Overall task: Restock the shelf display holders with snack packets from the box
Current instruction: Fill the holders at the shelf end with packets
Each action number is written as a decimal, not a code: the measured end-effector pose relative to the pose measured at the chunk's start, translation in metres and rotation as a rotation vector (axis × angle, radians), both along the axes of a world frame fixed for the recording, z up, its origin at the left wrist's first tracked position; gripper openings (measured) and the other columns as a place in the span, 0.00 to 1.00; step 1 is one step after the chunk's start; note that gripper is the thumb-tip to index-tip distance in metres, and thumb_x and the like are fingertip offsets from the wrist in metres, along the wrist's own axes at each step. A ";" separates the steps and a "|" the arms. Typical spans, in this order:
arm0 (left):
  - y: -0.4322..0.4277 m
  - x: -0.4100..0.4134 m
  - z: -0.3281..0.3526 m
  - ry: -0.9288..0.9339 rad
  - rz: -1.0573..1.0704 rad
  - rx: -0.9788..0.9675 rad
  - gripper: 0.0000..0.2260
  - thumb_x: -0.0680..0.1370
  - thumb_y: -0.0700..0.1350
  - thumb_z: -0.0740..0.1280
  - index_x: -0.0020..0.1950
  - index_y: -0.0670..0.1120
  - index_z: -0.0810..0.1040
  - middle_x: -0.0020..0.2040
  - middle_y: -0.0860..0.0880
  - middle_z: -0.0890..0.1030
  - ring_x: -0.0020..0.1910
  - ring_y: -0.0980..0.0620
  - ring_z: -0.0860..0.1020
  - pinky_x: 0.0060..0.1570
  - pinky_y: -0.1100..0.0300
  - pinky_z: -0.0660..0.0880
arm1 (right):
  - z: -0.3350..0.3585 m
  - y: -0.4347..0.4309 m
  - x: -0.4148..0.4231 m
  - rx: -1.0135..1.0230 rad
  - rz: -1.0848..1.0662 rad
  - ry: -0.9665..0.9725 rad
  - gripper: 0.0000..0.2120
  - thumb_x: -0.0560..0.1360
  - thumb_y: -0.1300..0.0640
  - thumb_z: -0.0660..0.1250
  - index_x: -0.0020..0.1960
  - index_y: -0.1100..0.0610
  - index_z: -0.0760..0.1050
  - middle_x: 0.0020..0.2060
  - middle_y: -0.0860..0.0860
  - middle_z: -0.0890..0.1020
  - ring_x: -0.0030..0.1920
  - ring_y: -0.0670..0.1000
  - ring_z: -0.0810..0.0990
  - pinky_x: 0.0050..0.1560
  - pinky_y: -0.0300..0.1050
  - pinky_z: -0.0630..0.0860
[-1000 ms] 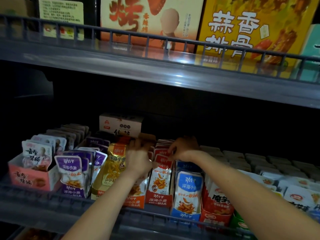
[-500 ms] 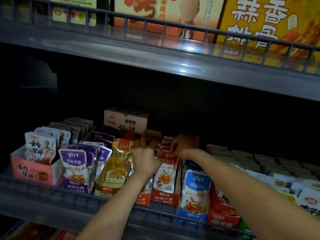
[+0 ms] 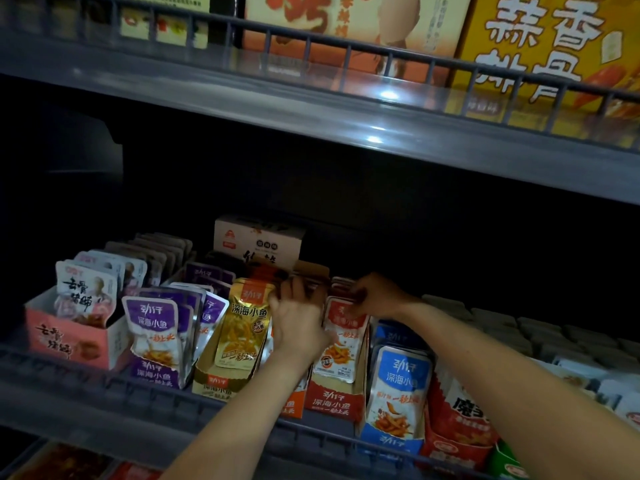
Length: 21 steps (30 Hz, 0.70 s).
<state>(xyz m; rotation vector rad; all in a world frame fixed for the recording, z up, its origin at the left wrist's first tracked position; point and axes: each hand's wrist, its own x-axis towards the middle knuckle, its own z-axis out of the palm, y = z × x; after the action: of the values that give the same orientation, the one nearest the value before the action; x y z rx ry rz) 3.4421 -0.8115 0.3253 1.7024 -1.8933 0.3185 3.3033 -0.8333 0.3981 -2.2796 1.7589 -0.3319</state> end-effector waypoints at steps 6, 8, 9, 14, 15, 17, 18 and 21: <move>-0.006 -0.001 0.003 0.025 0.010 -0.096 0.32 0.57 0.62 0.76 0.57 0.49 0.79 0.58 0.40 0.74 0.56 0.40 0.72 0.55 0.48 0.67 | 0.001 -0.001 0.002 -0.153 0.023 0.084 0.07 0.74 0.57 0.69 0.48 0.60 0.82 0.47 0.55 0.83 0.49 0.52 0.81 0.53 0.45 0.77; -0.014 -0.002 0.005 0.009 0.045 -0.129 0.32 0.46 0.60 0.79 0.45 0.47 0.82 0.45 0.40 0.78 0.43 0.40 0.77 0.45 0.50 0.72 | 0.002 -0.001 0.004 -0.231 0.013 0.086 0.07 0.75 0.59 0.68 0.48 0.61 0.82 0.48 0.55 0.83 0.49 0.52 0.81 0.51 0.42 0.75; -0.018 -0.003 0.006 0.007 0.049 -0.151 0.32 0.44 0.58 0.79 0.44 0.47 0.82 0.43 0.41 0.78 0.41 0.40 0.77 0.44 0.50 0.71 | 0.002 -0.002 0.004 -0.272 0.010 0.086 0.07 0.76 0.59 0.67 0.49 0.60 0.82 0.49 0.54 0.83 0.50 0.51 0.80 0.51 0.40 0.73; -0.028 -0.013 0.001 -0.045 0.076 -0.130 0.28 0.44 0.48 0.77 0.43 0.45 0.82 0.41 0.40 0.78 0.39 0.39 0.77 0.45 0.51 0.64 | -0.008 -0.007 0.000 -0.292 -0.002 0.116 0.07 0.77 0.57 0.66 0.50 0.57 0.82 0.51 0.52 0.82 0.52 0.51 0.79 0.52 0.40 0.72; -0.028 -0.015 0.002 -0.043 0.073 -0.113 0.28 0.44 0.47 0.77 0.44 0.45 0.82 0.41 0.40 0.78 0.40 0.39 0.77 0.46 0.51 0.63 | -0.010 -0.008 -0.001 -0.276 -0.008 0.138 0.07 0.77 0.56 0.66 0.51 0.56 0.81 0.52 0.51 0.82 0.53 0.51 0.79 0.55 0.41 0.72; -0.025 -0.015 0.004 -0.038 0.071 -0.063 0.29 0.51 0.49 0.77 0.51 0.46 0.81 0.48 0.40 0.77 0.47 0.39 0.76 0.50 0.51 0.62 | -0.012 -0.011 -0.005 -0.271 -0.036 0.149 0.08 0.76 0.53 0.66 0.52 0.52 0.81 0.54 0.50 0.81 0.55 0.50 0.78 0.60 0.45 0.72; -0.022 -0.014 0.006 -0.043 0.068 -0.040 0.28 0.57 0.50 0.76 0.57 0.47 0.79 0.54 0.41 0.76 0.53 0.39 0.74 0.54 0.51 0.61 | -0.012 -0.013 -0.006 -0.268 -0.050 0.145 0.08 0.76 0.51 0.67 0.53 0.51 0.81 0.54 0.49 0.81 0.55 0.50 0.78 0.61 0.46 0.72; -0.023 -0.011 0.002 0.007 0.051 -0.034 0.27 0.66 0.49 0.72 0.64 0.47 0.74 0.62 0.40 0.72 0.61 0.38 0.69 0.59 0.48 0.61 | -0.011 -0.017 -0.008 -0.194 -0.074 0.124 0.09 0.76 0.52 0.67 0.54 0.53 0.81 0.55 0.50 0.81 0.55 0.50 0.78 0.57 0.43 0.73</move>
<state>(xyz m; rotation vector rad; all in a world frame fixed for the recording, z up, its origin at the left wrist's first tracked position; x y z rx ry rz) 3.4307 -0.8347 0.3275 1.7296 -1.8318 0.3617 3.2950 -0.8506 0.3874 -2.4186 1.9534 -0.3993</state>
